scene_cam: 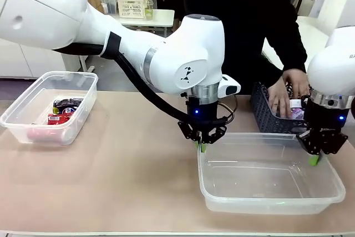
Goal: Sort the waste into each basket.
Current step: Pick up the Organizing box on the right side of the table and lift it.
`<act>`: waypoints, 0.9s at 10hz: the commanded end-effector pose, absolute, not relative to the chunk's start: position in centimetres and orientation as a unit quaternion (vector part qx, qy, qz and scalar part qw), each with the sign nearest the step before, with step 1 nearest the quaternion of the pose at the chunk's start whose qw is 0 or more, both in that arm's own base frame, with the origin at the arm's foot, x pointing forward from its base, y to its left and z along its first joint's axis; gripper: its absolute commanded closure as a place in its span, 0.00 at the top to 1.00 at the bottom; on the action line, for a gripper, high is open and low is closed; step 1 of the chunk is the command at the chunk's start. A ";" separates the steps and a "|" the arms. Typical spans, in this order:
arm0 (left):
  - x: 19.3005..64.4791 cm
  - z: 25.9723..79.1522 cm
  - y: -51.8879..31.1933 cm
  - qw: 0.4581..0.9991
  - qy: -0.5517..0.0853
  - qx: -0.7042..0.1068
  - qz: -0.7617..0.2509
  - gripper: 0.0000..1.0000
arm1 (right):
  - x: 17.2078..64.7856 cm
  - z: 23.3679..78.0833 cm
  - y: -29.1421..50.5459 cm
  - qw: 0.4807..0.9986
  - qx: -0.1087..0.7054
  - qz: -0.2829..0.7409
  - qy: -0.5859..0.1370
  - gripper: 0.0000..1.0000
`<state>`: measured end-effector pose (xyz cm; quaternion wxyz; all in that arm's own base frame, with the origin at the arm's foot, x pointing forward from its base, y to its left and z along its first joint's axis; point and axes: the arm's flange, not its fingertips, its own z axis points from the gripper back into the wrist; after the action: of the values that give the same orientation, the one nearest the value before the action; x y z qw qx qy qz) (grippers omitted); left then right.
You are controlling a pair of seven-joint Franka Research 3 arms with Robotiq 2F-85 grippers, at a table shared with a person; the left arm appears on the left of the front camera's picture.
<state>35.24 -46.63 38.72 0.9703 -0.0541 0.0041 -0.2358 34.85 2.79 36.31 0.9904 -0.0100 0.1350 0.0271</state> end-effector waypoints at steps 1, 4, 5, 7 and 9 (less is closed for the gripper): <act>34.7 39.9 -45.4 0.972 0.032 -0.050 -0.226 0.00 | 28.5 34.5 2.7 0.990 0.000 0.033 0.137 0.00; 33.9 43.2 -42.5 0.987 0.043 -0.036 -0.148 0.00 | 26.2 38.8 4.4 0.986 0.014 0.034 0.161 0.00; 33.4 44.7 -41.2 0.990 0.042 -0.036 -0.133 0.00 | 25.8 40.8 5.6 0.986 0.011 0.038 0.162 0.00; 32.0 48.1 -37.2 0.995 0.015 -0.043 -0.087 0.00 | 26.7 44.7 9.2 0.984 0.004 0.052 0.169 0.00; 32.3 51.0 -33.1 0.998 -0.012 -0.048 -0.033 0.00 | 29.5 48.4 13.8 0.980 0.009 0.069 0.184 0.00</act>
<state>31.53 -36.88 50.26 0.9949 -0.0551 0.0112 -0.0838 27.72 12.46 47.21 0.9868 0.0216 0.1449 0.0696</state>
